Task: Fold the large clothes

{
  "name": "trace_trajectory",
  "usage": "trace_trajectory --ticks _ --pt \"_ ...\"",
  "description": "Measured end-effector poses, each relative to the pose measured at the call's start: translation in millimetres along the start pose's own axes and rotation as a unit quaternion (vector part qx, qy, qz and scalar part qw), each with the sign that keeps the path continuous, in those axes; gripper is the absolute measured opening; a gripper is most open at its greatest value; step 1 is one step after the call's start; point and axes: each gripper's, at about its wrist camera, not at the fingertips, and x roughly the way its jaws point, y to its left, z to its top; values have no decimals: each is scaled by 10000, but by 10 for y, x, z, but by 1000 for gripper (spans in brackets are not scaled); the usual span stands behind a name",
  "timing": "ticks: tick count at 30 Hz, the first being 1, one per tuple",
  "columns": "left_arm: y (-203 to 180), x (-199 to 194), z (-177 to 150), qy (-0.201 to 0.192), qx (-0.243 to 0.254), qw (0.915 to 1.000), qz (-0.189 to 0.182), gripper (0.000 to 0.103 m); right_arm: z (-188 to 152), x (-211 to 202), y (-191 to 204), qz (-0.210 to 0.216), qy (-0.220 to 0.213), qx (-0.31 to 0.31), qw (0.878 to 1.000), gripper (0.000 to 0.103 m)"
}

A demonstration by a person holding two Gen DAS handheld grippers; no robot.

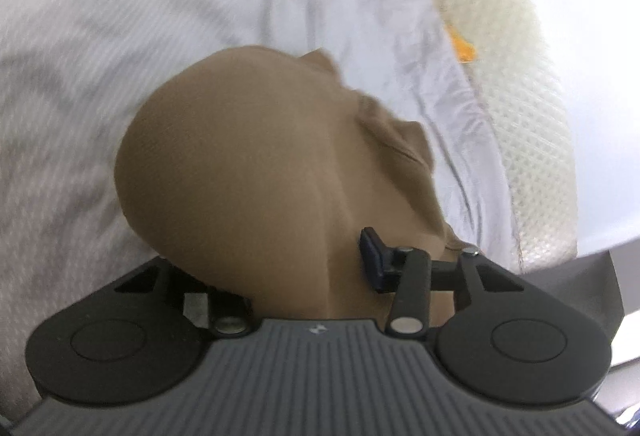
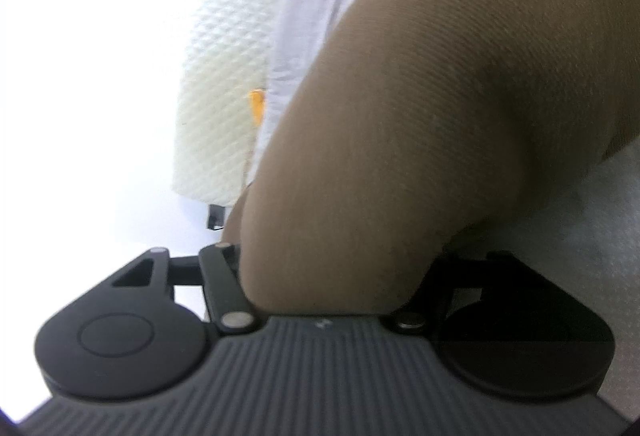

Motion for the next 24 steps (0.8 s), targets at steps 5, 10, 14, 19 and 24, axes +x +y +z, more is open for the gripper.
trace_trajectory --ticks 5,10,14,19,24 --pt "-229 -84 33 -297 542 9977 -272 47 27 -42 152 344 -62 -399 9986 65" --pt "-427 -271 43 -466 903 9936 -490 46 62 -81 241 580 -98 -493 9971 65" --pt "-554 -434 70 -536 964 9917 -664 46 102 -90 341 766 -79 -594 9953 65" --pt "-742 -611 120 -625 1023 9890 -862 46 140 5 475 997 -93 -736 9922 65" --pt "-1051 -619 234 -698 1167 9848 -1081 46 295 150 656 1216 -122 -902 9884 65"
